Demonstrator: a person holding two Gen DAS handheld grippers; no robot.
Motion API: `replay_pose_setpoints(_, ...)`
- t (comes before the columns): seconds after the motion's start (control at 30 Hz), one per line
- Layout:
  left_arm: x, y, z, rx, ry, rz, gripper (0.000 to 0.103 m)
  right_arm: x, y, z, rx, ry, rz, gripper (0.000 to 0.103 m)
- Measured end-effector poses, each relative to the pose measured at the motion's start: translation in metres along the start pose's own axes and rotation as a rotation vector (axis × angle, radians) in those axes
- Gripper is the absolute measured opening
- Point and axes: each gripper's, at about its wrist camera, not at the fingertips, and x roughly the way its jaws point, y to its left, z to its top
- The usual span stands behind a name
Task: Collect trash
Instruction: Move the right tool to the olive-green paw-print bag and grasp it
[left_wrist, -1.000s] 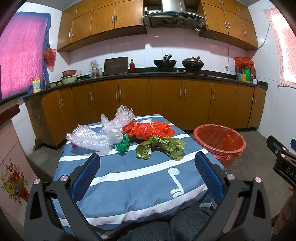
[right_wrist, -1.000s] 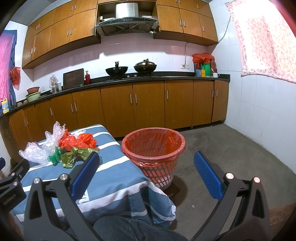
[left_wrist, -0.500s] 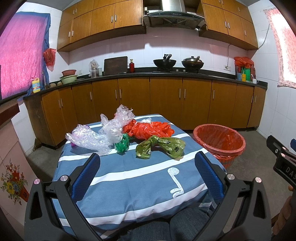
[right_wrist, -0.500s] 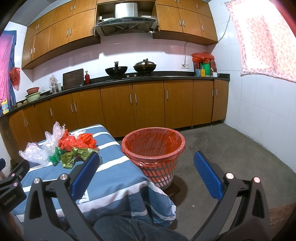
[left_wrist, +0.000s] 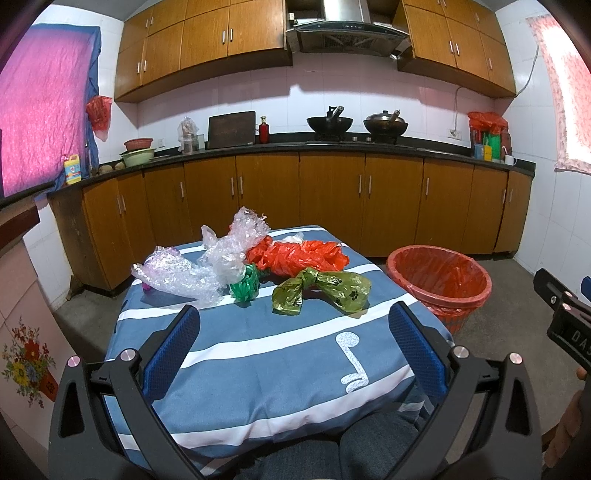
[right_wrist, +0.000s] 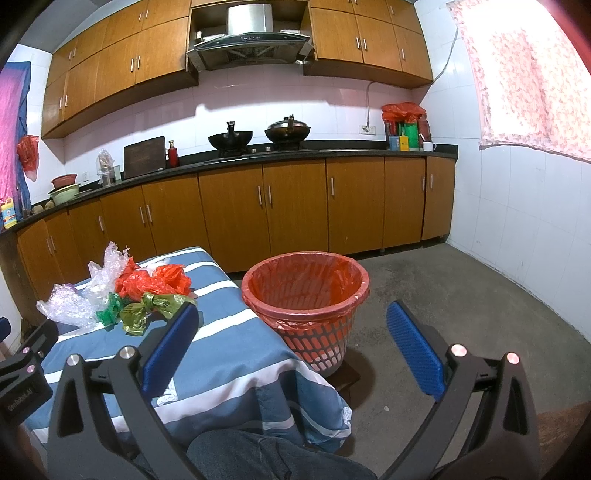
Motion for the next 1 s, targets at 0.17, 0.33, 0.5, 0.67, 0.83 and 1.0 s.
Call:
replay_pose_setpoints(0.17,0.001,0.003,-0.002,-0.004,0.007,0.016,0.101,0.001,0.001,-0.001,-0.001,0.006,0.001,0.099)
replay_pose_setpoints(0.33,0.015,0.006,-0.010,-0.014,0.068,0.023,0.101,0.015,0.002,-0.008,-0.005,0.033,0.004,0.099)
replay_pose_setpoints(0.5,0.031,0.021,-0.013,-0.038,0.131,0.042,0.101,0.046,0.014,-0.009,-0.018,0.107,0.061,0.093)
replay_pose_setpoints(0.67,0.052,0.047,-0.013,-0.056,0.173,0.105,0.100,0.090,0.038,-0.006,-0.015,0.213,0.190,0.078)
replay_pose_setpoints(0.83,0.083,0.085,-0.007,-0.093,0.211,0.166,0.093,0.143,0.093,-0.001,-0.077,0.288,0.304,0.075)
replay_pose_setpoints(1.0,0.113,0.119,0.000,-0.113,0.219,0.220,0.093,0.192,0.135,-0.001,-0.164,0.333,0.347,0.075)
